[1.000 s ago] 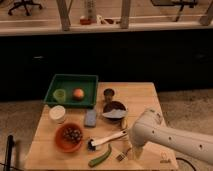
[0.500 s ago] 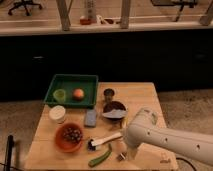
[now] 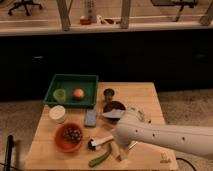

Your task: Place brush in paper cup

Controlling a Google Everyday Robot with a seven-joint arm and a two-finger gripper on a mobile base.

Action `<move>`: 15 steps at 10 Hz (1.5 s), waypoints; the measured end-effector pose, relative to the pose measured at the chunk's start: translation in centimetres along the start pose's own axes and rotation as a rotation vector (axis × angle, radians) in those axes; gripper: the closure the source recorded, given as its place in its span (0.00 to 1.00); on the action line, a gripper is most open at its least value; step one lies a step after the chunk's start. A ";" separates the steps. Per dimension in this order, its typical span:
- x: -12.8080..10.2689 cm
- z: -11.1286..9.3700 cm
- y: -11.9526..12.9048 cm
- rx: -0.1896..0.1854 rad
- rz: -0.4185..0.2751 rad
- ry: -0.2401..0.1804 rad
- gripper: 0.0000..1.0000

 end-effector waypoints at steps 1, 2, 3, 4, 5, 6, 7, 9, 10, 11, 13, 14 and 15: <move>-0.3 0.1 -0.4 -0.009 -0.016 0.002 0.20; -0.6 0.3 -1.0 -0.016 -0.034 0.004 0.20; -0.8 0.5 -1.4 -0.022 -0.045 0.004 0.20; -0.7 0.7 -1.8 -0.027 -0.051 0.008 0.20; -0.6 1.0 -2.2 -0.033 -0.057 0.010 0.20; -0.6 1.2 -2.5 -0.037 -0.062 0.013 0.20; -0.5 1.5 -2.8 -0.040 -0.064 0.014 0.20; -0.3 2.2 -3.7 -0.049 -0.072 0.015 0.20; -0.4 2.6 -4.0 -0.051 -0.079 0.012 0.20; -0.2 2.8 -4.3 -0.050 -0.081 0.013 0.21; 0.0 3.9 -4.9 -0.049 -0.093 -0.001 0.38; 0.3 5.0 -5.0 -0.051 -0.098 -0.007 0.48; 0.4 6.0 -5.2 -0.055 -0.099 -0.017 0.59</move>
